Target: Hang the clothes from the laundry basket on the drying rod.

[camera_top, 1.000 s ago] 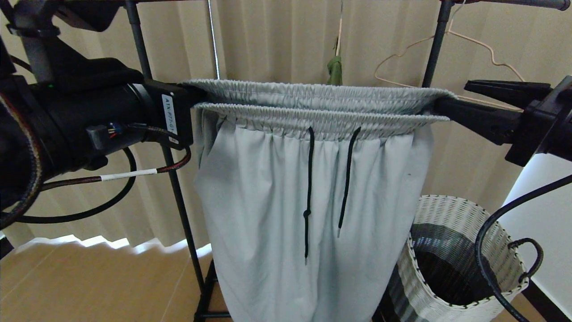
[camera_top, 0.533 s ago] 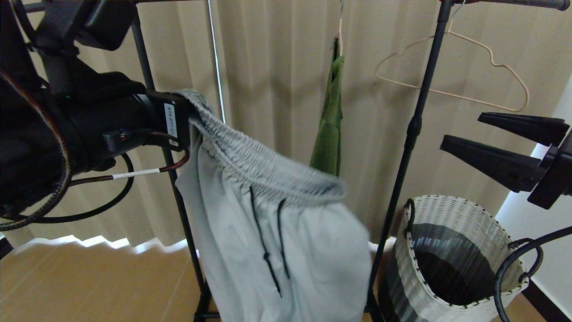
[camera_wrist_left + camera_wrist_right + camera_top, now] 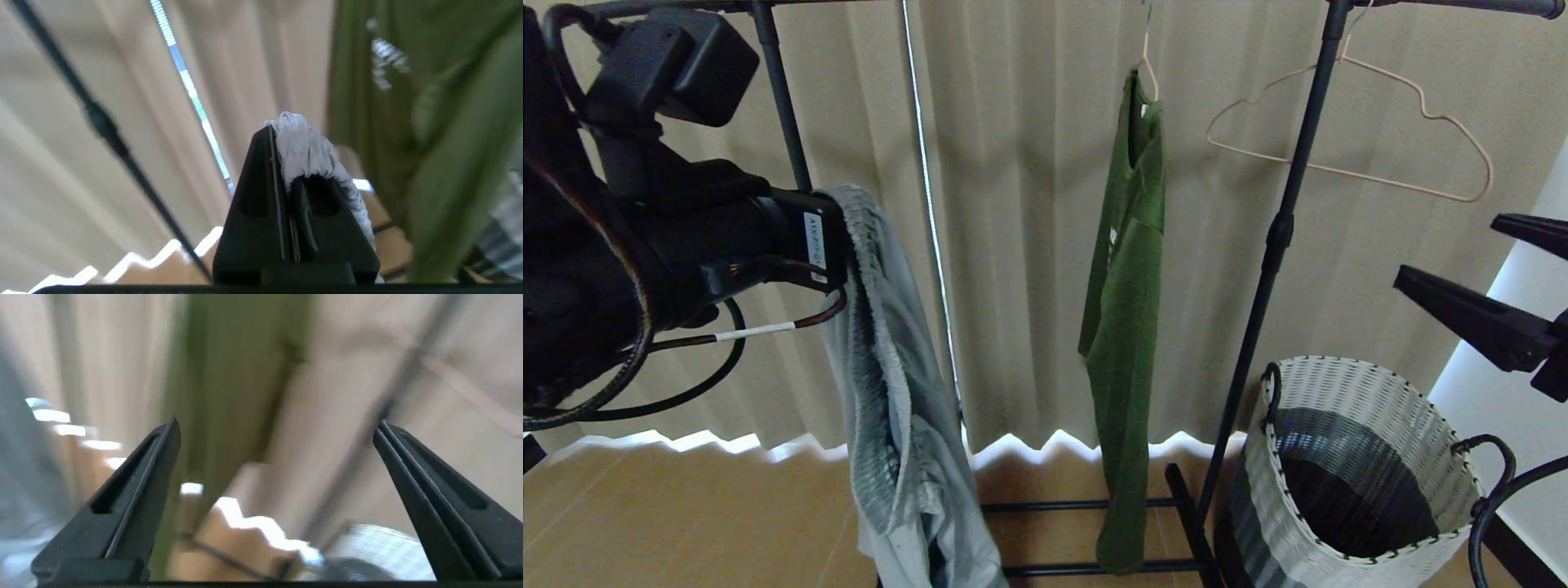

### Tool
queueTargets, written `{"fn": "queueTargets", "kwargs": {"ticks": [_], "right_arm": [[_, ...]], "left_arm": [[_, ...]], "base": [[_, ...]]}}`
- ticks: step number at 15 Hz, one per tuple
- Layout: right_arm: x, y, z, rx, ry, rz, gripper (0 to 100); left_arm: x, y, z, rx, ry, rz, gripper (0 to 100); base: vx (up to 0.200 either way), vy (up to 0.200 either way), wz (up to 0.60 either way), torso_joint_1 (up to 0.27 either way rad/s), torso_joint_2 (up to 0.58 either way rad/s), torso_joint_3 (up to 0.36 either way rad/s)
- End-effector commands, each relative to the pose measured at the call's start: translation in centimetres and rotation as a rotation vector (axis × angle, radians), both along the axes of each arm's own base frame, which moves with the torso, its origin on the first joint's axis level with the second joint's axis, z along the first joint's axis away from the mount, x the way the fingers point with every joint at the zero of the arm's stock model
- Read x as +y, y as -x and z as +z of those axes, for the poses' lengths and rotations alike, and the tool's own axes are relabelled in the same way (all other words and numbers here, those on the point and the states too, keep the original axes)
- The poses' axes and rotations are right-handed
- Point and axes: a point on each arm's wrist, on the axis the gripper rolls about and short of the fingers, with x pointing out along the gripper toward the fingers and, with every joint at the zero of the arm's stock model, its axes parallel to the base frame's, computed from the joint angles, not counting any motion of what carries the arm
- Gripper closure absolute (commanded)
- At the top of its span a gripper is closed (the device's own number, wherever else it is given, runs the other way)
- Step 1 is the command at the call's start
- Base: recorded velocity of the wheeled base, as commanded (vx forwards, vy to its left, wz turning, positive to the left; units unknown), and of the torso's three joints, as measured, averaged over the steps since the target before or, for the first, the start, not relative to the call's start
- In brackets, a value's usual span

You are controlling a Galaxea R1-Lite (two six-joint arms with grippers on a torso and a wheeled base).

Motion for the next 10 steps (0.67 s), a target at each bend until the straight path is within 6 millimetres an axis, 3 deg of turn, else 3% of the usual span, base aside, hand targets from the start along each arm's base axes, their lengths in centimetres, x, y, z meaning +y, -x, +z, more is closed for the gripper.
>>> {"fn": "queueTargets", "kwargs": {"ticks": [1,5,10], "right_arm": [[-0.4,0.4,-0.4,-0.006,0.004,-0.017,0],[-0.6,0.4,-1.9,-0.038,-0.006,-0.03,0],[-1.4,-0.5,-1.9,-0.035,-0.013,-0.098,0]], "left_arm": [[1.0,0.4,0.0,-0.01,0.006,0.026,100],[2.8,0.9,-0.5,-0.044,0.023,0.081,100],[3.9,2.5,0.0,-0.082,-0.004,0.029,100]], "base": [[0.0,0.0,0.0,0.0,0.0,0.0],[0.0,0.0,0.0,0.0,0.0,0.0],[0.0,0.0,0.0,0.0,0.0,0.0]]}}
